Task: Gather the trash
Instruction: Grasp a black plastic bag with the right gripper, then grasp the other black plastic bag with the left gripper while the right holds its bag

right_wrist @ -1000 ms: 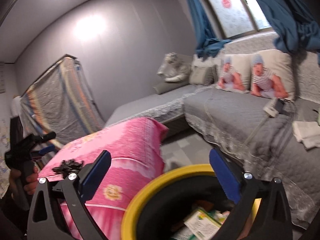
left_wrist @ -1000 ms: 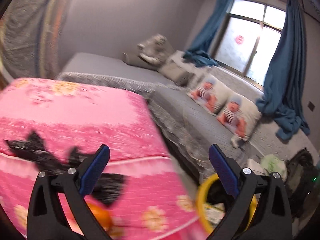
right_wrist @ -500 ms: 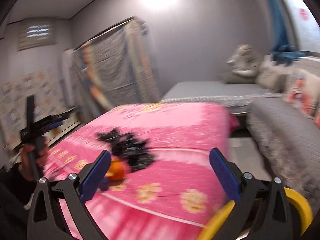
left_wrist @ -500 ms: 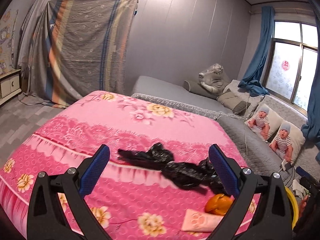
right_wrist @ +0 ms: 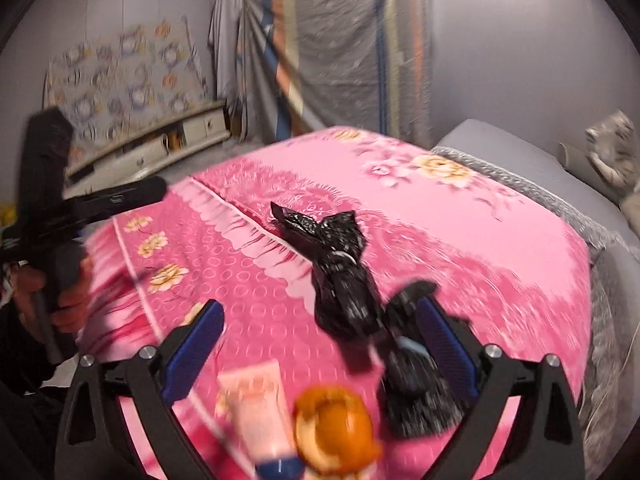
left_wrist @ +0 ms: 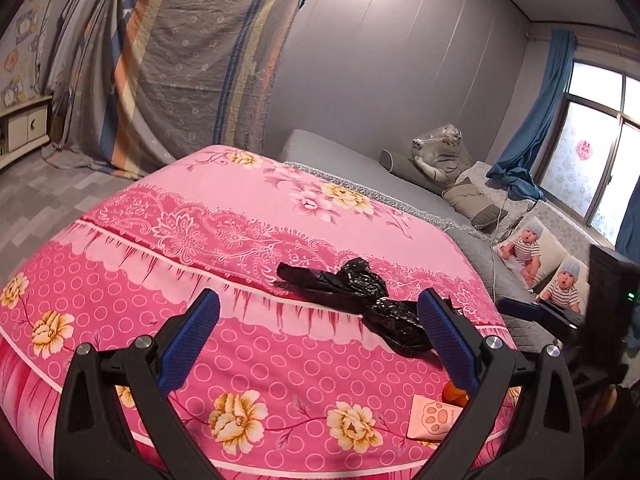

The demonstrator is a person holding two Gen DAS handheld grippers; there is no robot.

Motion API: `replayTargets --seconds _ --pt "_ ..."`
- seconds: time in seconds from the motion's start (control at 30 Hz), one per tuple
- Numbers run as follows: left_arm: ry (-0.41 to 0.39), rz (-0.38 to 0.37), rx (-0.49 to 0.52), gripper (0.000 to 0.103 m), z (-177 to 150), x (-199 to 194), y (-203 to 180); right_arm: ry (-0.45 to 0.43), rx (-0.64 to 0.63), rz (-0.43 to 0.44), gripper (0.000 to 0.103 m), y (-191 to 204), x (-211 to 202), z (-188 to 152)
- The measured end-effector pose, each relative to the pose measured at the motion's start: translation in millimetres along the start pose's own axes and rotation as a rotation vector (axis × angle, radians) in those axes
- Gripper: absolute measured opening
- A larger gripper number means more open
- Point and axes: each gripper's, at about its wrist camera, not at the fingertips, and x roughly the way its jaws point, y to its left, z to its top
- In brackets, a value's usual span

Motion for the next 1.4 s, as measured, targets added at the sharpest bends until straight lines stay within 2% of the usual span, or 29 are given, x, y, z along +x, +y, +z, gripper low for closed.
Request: replayTargets --seconds 0.17,0.3,0.33,0.5,0.57,0.6,0.67,0.73,0.9,1.0,1.1,1.23,1.4 --pt "0.005 0.021 -0.023 0.095 -2 -1 15 0.11 -0.045 -0.02 0.084 6 59 21" --pt "0.01 0.018 -0.061 0.095 -2 -2 25 0.183 0.005 -0.053 0.076 -5 102 32" --pt "0.013 0.015 -0.07 0.095 -2 -3 27 0.194 0.023 -0.059 0.069 -9 106 32" --pt "0.008 0.021 -0.081 0.095 -2 -5 37 0.234 0.085 -0.046 0.061 -22 117 25" --pt "0.01 0.024 -0.091 0.095 -1 -4 39 0.254 0.089 -0.042 0.051 -23 121 22" --pt "0.017 0.022 -0.103 0.094 -2 -3 40 0.26 0.089 -0.045 0.039 -23 122 21" --pt "0.025 0.016 -0.118 0.095 -2 -1 40 0.255 0.096 -0.035 0.031 -22 119 22" --pt "0.036 0.012 -0.115 0.094 -4 0 37 0.234 0.095 -0.014 0.027 -20 112 26" --pt "0.06 0.01 -0.042 0.095 -4 0 18 0.14 0.134 0.051 0.026 -23 74 38" --pt "0.1 -0.014 0.018 0.094 -4 5 0 0.037 0.207 0.092 0.026 -39 30 42" --pt "0.16 -0.05 0.082 0.095 -6 14 -22 -0.053 0.272 0.092 0.026 -58 -11 38" --pt "0.222 -0.094 0.176 0.095 -10 29 -57 -0.168 0.372 0.067 0.026 -82 -70 8" --pt "0.263 -0.126 0.295 0.095 -15 56 -101 -0.25 0.45 0.032 0.026 -93 -122 -37"
